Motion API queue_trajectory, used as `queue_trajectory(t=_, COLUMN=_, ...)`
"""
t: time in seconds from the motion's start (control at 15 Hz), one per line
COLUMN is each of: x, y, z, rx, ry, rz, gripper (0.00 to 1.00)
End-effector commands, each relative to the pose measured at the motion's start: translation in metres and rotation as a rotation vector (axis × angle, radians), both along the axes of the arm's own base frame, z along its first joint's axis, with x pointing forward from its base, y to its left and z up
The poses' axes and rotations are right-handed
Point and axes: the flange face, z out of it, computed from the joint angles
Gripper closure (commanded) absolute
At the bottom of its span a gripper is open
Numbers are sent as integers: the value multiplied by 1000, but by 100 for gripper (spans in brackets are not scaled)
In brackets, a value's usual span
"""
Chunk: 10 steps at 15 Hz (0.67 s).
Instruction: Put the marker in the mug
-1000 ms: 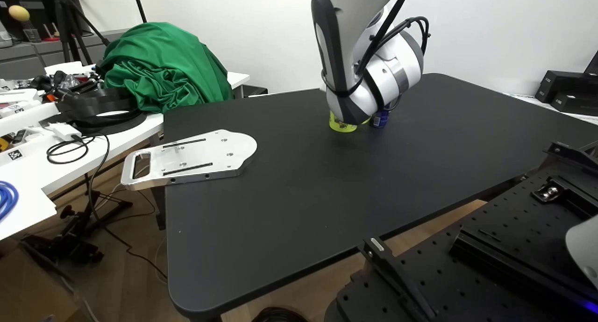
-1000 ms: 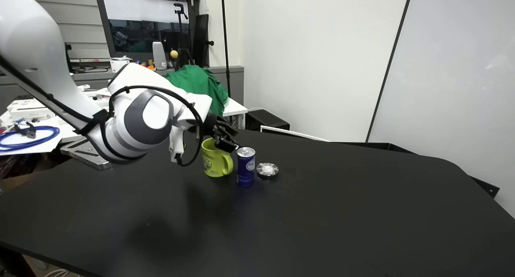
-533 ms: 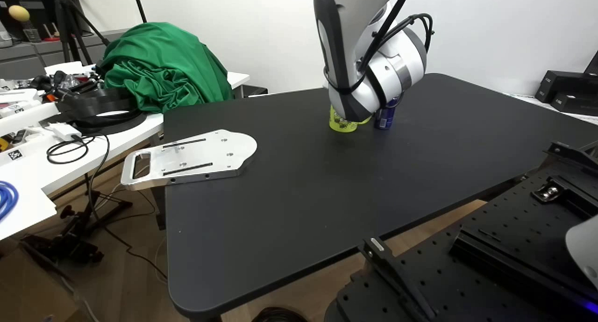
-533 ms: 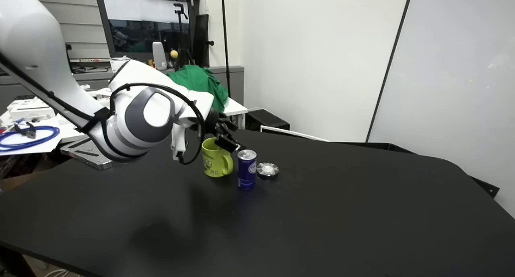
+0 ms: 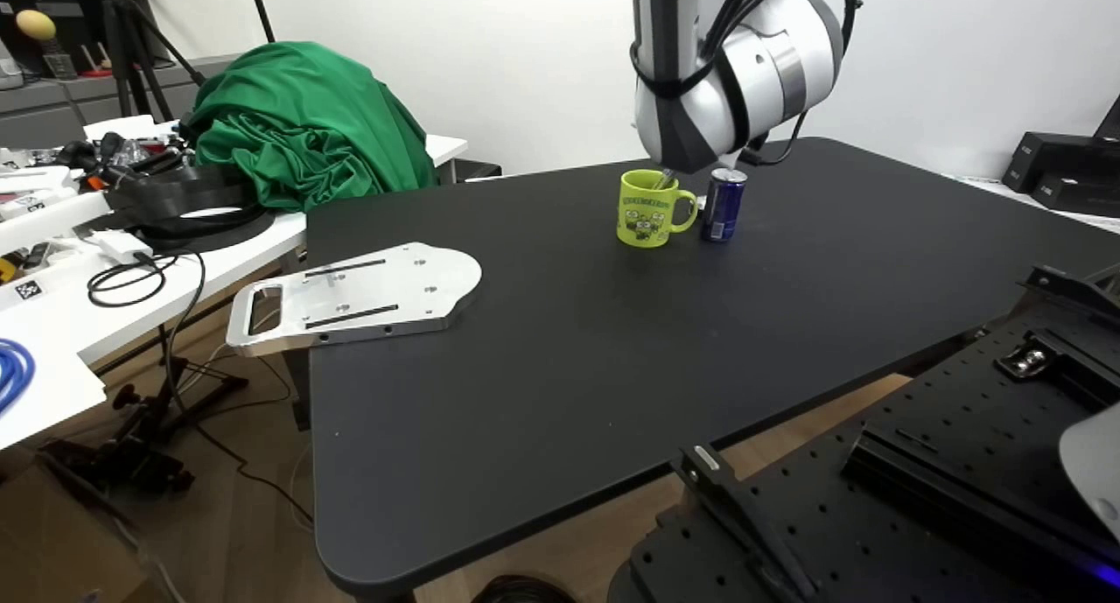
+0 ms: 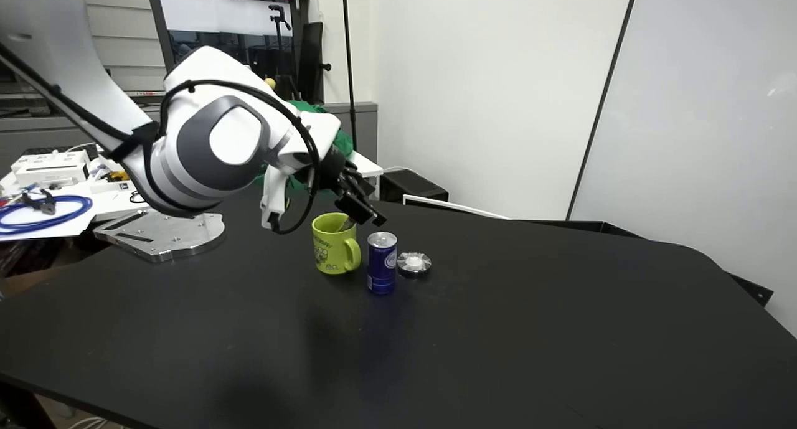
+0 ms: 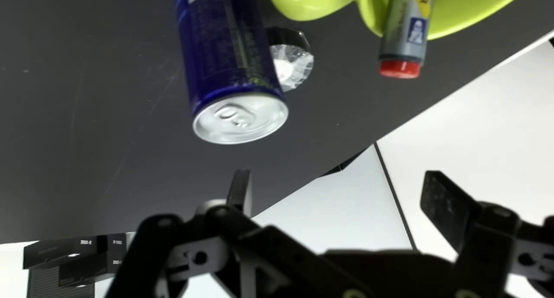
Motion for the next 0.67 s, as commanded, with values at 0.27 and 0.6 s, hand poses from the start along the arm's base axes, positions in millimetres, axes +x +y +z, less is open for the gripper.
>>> queue_trajectory(t=0.27, x=-20, y=-41, z=57, rx=76, ry=375, rz=188, gripper=0)
queue_trajectory(t=0.6, x=-19, y=-64, z=78, rx=82, ry=554, rz=390, gripper=0)
